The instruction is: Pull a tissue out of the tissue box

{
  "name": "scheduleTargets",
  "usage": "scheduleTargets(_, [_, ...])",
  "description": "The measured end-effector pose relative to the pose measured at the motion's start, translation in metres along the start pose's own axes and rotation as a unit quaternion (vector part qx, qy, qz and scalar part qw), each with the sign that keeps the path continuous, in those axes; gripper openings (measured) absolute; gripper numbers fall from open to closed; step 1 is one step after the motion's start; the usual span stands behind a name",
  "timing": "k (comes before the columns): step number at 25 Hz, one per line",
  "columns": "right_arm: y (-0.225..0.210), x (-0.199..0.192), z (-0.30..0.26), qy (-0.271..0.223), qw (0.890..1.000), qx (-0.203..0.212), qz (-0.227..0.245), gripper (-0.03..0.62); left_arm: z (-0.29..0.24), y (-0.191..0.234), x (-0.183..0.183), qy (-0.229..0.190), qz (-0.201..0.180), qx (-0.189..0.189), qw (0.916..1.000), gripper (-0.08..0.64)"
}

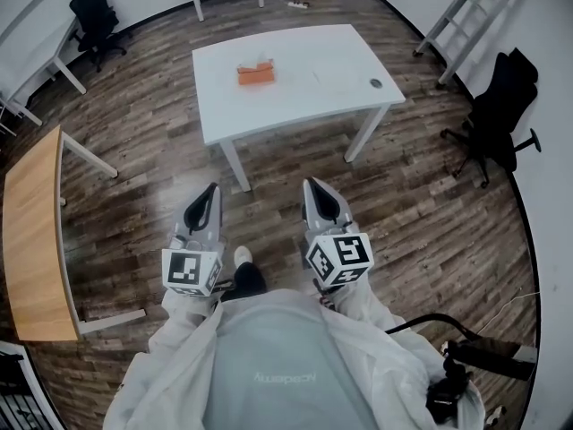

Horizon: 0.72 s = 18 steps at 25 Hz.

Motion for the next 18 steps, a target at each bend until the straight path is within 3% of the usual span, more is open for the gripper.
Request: scheduleTargets(18, [0.031,0.016,-0.136,0.016,0.999,-0.035,-0.003,0.000,-0.073,0.131,-0.014,0.006,0.013,-0.030,0.9994,0.000])
Point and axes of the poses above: the fingertips, and each gripper's own axes: z backward along the fingers, y to its left, x out of its top, the point moved 2 cm from there along z, backward along the fingers, and after that the axes turned 10 degrees about y, right-handed, at the moved point
